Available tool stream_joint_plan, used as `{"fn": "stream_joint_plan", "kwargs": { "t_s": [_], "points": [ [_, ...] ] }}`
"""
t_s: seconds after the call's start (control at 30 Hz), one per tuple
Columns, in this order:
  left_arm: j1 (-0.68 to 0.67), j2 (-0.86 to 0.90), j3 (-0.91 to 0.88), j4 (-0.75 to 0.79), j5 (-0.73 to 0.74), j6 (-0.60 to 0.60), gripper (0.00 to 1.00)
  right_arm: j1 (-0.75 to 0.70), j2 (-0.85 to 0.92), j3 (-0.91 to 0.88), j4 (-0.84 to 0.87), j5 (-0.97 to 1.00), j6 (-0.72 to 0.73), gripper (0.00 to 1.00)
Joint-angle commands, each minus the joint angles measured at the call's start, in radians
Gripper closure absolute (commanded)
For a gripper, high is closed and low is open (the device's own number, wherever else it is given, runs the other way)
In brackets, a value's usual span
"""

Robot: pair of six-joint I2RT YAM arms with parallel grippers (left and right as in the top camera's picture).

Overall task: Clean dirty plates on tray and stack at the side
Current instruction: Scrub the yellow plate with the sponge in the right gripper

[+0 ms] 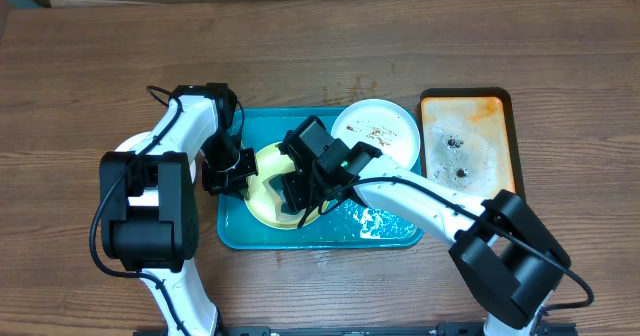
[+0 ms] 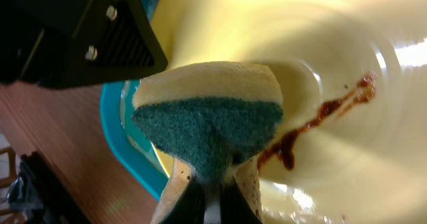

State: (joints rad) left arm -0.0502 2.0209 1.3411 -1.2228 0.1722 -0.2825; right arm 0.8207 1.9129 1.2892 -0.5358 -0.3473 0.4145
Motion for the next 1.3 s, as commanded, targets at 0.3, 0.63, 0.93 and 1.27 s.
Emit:
{"fn": "stream_joint_plan", "kwargs": {
  "t_s": [0.3, 0.63, 0.93, 1.27],
  "points": [
    [0.003, 0.012, -0.005, 0.004, 0.005, -0.017, 0.96, 0.013, 0.101, -0.001, 0.053, 0.074, 0.031, 0.96],
    [0.003, 0.012, -0.005, 0.001, 0.004, -0.011, 0.96, 0.014, 0.132, -0.01, -0.003, 0.435, 0.15, 0.96],
    [0.003, 0.012, -0.005, 0.0, 0.004, -0.01, 0.96, 0.013, 0.132, -0.009, 0.092, 0.597, 0.119, 0.96],
    [0.003, 0.012, -0.005, 0.003, 0.004, -0.01, 0.96, 0.013, 0.088, 0.066, 0.086, 0.595, -0.083, 0.96]
  ]
}}
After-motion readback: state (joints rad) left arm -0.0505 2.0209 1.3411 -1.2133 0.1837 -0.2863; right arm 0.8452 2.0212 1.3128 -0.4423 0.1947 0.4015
